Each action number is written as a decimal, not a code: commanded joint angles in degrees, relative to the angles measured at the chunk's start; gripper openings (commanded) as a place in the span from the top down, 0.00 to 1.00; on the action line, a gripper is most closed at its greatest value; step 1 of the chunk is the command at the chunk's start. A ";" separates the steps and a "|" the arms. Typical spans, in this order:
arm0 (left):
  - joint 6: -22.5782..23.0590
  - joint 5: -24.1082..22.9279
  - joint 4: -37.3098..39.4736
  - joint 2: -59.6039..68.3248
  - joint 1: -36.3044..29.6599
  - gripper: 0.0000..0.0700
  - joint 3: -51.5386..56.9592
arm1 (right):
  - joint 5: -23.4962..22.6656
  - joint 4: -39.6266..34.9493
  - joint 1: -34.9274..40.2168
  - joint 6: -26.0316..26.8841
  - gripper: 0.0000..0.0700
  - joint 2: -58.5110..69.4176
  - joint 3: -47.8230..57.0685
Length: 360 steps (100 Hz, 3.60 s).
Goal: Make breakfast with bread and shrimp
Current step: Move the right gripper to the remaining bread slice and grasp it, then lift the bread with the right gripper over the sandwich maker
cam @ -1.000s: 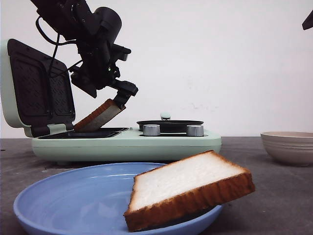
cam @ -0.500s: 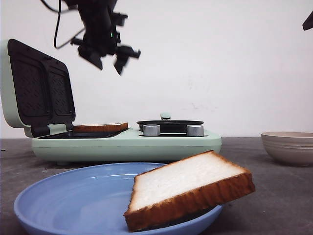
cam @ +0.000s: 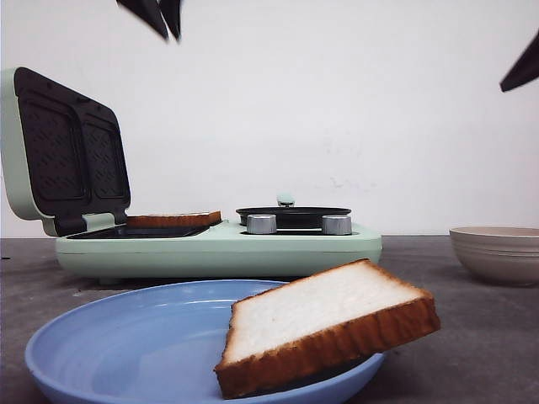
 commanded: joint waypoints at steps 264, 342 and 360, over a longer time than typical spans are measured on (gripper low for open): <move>-3.10 12.37 -3.48 -74.51 -1.64 0.99 -51.17 | -13.70 8.44 22.86 19.37 1.00 47.34 36.50; -3.02 12.35 -3.72 -74.51 -1.64 0.99 -51.17 | -22.77 9.55 24.94 29.20 1.00 86.66 65.05; -2.84 12.35 -3.67 -74.51 -1.64 0.99 -51.17 | -21.14 9.62 25.59 29.42 1.00 86.73 65.05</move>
